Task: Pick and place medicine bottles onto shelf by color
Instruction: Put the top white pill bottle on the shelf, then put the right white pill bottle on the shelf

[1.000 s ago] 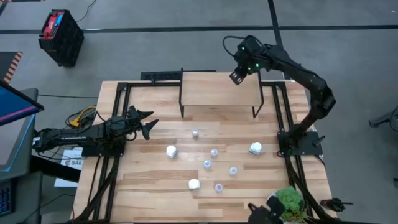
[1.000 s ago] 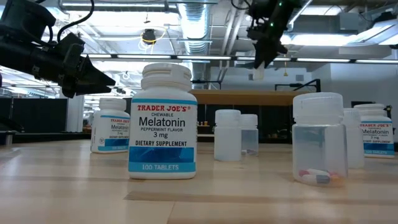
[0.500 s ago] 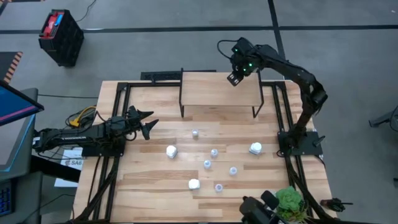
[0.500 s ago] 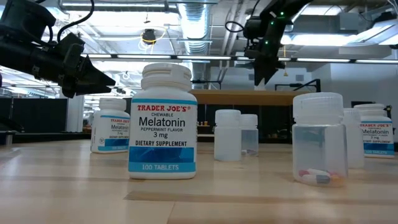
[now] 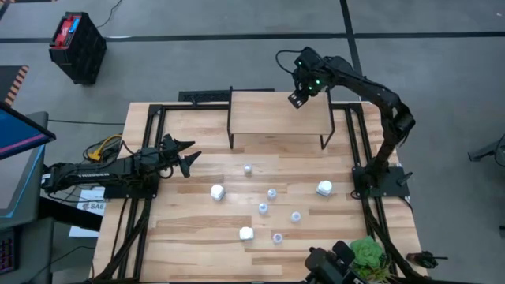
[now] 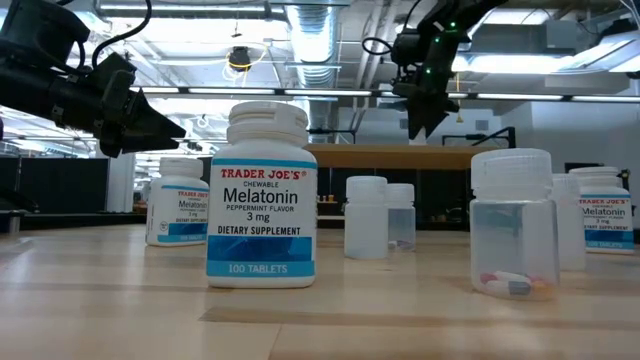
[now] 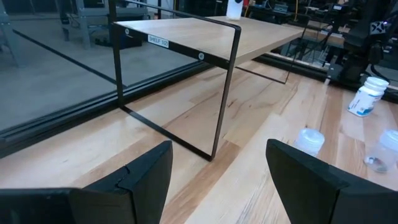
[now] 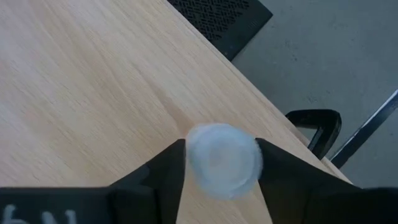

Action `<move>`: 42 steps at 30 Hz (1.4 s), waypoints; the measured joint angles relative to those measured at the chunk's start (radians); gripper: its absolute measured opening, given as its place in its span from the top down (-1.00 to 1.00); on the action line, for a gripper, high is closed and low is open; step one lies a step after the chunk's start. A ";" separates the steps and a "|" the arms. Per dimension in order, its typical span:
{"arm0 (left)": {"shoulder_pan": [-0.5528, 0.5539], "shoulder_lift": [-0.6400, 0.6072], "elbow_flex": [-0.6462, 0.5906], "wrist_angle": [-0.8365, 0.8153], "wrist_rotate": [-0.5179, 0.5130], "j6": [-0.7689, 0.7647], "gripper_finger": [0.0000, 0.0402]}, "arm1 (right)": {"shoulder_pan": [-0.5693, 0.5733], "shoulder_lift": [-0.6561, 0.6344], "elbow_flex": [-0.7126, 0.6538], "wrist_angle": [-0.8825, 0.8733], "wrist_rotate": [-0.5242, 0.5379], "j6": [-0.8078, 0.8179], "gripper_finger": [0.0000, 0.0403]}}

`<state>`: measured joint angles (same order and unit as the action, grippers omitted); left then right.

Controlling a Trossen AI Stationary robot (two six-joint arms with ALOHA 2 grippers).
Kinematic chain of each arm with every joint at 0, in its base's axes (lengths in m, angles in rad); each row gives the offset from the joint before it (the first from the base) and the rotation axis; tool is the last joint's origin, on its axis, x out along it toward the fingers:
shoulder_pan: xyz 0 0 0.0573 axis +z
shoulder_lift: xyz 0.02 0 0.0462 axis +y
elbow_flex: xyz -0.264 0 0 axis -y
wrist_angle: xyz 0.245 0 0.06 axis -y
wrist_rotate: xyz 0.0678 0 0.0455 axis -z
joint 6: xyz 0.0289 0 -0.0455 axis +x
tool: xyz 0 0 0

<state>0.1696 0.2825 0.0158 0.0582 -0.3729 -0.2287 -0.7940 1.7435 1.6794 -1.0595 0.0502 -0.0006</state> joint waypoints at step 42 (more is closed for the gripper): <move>0.000 0.000 0.000 0.000 0.000 -0.044 -0.23 | 0.506 -0.023 0.265 -0.509 -0.003 -0.102 -0.03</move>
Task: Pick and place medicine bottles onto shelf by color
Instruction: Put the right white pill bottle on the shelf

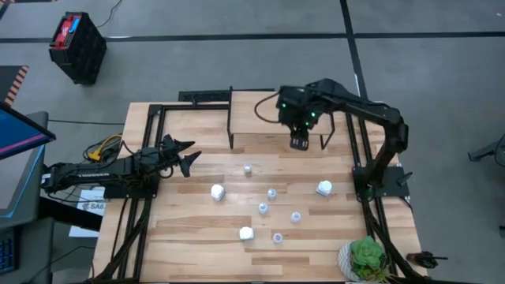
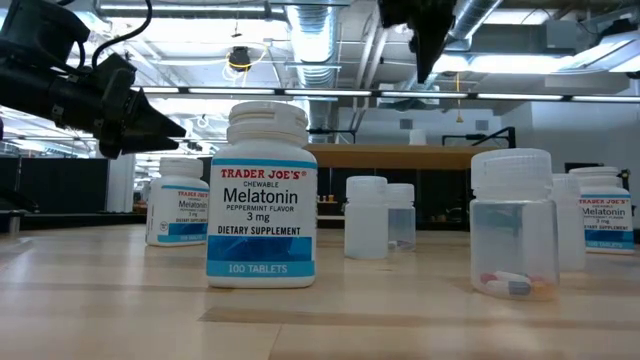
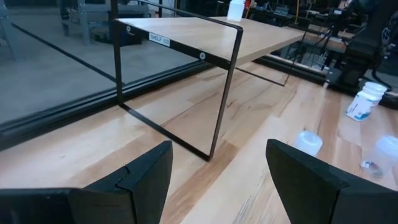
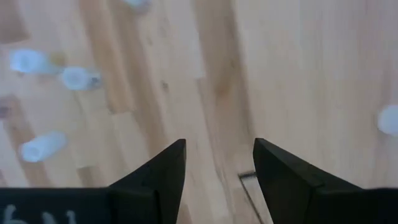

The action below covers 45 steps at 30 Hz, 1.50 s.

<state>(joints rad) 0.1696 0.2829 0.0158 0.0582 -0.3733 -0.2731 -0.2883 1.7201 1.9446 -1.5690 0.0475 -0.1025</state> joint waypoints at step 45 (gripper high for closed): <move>0.000 0.003 0.000 0.000 0.000 -0.038 -0.23 | 0.557 -0.077 -0.679 0.588 -0.020 0.387 0.15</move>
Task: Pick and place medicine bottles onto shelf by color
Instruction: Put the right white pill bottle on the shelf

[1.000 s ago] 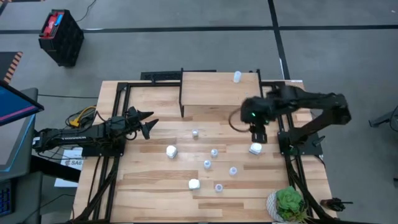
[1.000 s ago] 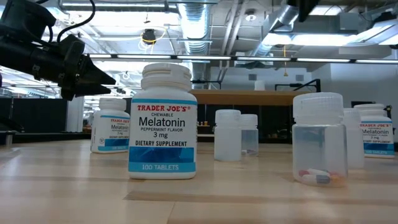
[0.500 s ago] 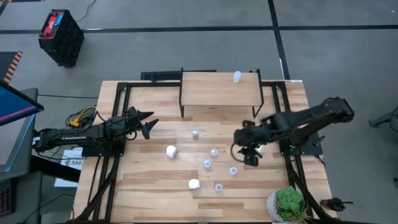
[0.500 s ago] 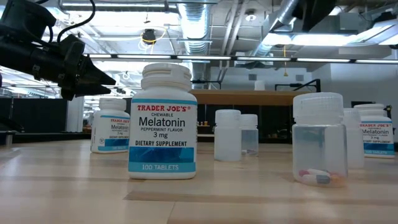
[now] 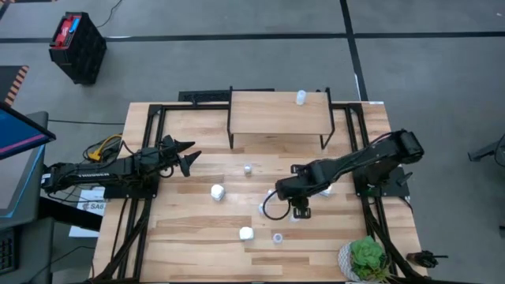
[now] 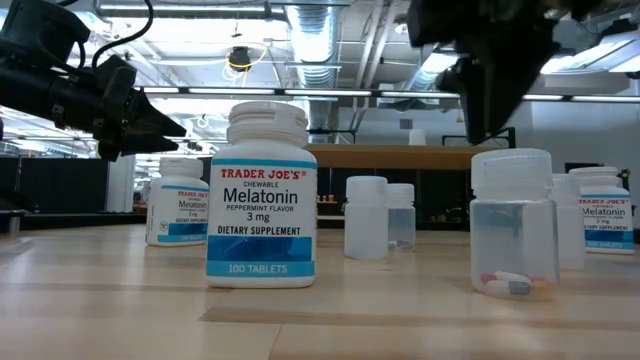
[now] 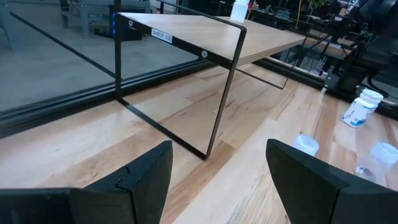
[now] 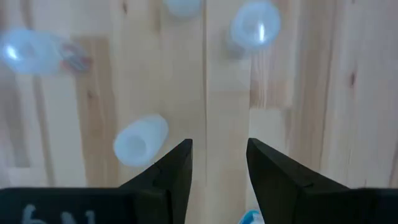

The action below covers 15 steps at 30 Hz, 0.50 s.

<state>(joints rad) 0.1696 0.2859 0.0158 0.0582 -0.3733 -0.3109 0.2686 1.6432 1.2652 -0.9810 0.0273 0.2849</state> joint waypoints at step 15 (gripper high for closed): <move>0.000 0.000 0.000 0.000 0.000 0.038 -0.23 | 0.222 -0.094 0.001 -0.021 0.039 0.412 0.24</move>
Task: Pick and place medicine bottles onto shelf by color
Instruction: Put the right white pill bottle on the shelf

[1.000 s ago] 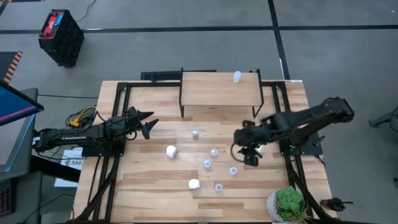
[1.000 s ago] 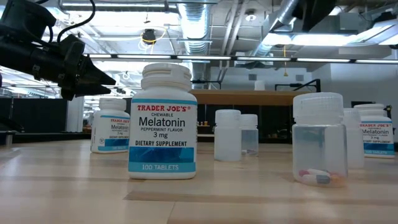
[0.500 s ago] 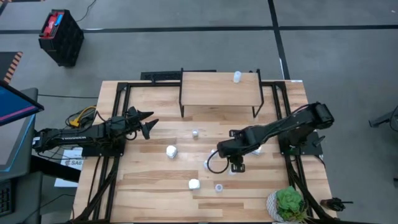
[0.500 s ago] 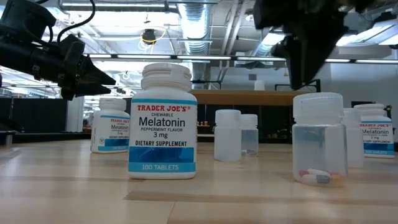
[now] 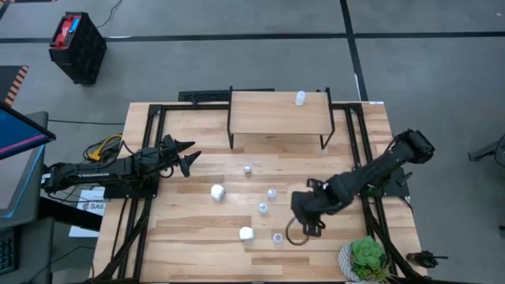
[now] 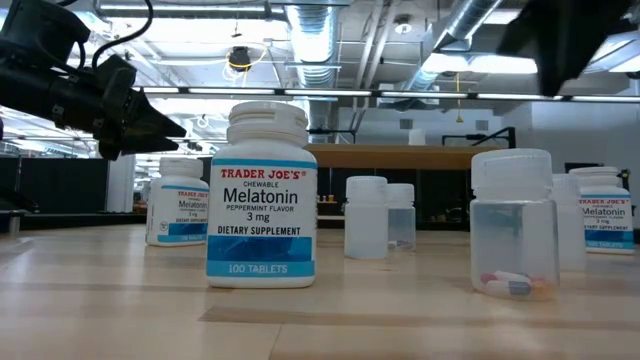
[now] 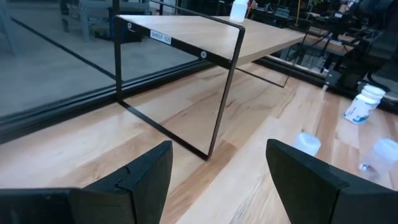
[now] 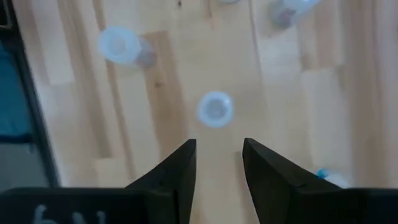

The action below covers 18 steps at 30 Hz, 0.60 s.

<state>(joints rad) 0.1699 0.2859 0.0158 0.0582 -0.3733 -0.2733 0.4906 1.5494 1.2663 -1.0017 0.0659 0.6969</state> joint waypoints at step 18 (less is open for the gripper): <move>0.000 0.000 0.000 0.000 0.000 0.053 -0.23 | 0.013 0.030 0.001 0.182 -0.049 0.390 0.26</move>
<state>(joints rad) 0.1699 0.2859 0.0158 0.0582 -0.3733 -0.2207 0.5039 1.5791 1.2668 -0.8192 0.0167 1.0865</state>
